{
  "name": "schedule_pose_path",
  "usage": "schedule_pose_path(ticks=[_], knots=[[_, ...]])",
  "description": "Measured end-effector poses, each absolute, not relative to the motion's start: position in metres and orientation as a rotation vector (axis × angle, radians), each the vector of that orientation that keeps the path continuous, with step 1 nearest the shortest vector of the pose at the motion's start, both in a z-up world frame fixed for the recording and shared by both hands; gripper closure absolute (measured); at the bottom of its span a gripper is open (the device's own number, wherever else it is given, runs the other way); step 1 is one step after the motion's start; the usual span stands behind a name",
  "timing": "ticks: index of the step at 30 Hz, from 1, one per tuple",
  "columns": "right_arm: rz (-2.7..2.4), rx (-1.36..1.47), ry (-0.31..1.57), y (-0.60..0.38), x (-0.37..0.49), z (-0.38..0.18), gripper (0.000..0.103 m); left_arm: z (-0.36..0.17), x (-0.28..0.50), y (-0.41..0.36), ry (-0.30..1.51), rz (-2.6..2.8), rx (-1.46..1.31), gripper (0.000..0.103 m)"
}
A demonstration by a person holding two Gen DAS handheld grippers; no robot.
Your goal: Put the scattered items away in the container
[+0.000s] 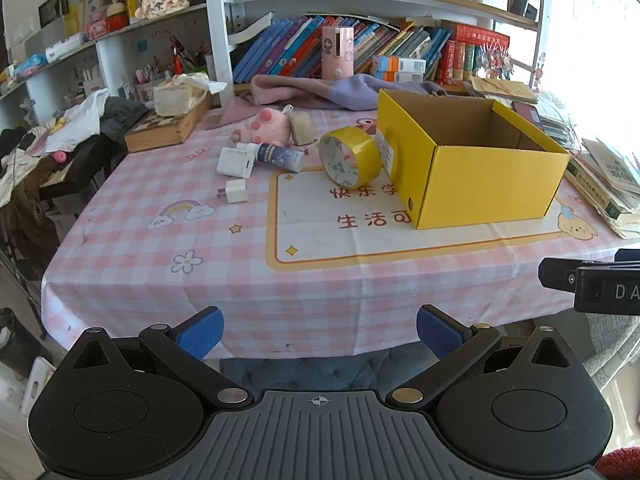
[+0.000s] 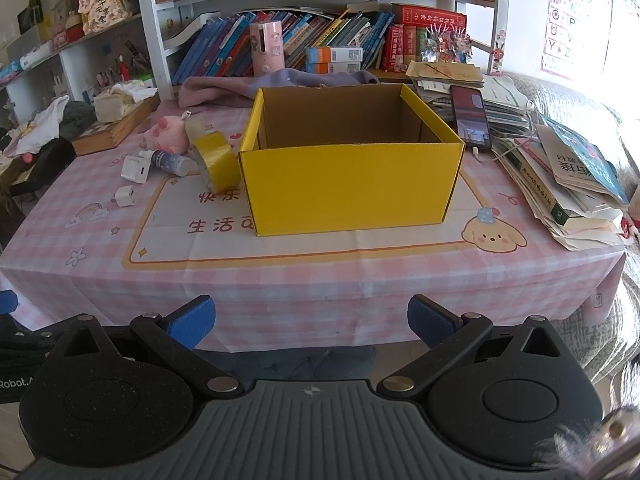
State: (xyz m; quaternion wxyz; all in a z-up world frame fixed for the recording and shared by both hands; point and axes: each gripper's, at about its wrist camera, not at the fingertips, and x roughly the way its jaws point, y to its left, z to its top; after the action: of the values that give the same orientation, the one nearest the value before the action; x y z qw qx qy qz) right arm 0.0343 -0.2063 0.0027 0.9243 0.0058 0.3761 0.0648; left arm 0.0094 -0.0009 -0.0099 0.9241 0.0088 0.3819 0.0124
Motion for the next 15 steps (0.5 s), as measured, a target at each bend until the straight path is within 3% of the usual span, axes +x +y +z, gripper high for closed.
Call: schedule_pose_path(ticks=[15], knots=[[0.135,-0.004,0.764,-0.2066,0.0343,0.0066,0.000,-0.0065,0.0078,0.0038,0.777,0.023,0.010,0.000]])
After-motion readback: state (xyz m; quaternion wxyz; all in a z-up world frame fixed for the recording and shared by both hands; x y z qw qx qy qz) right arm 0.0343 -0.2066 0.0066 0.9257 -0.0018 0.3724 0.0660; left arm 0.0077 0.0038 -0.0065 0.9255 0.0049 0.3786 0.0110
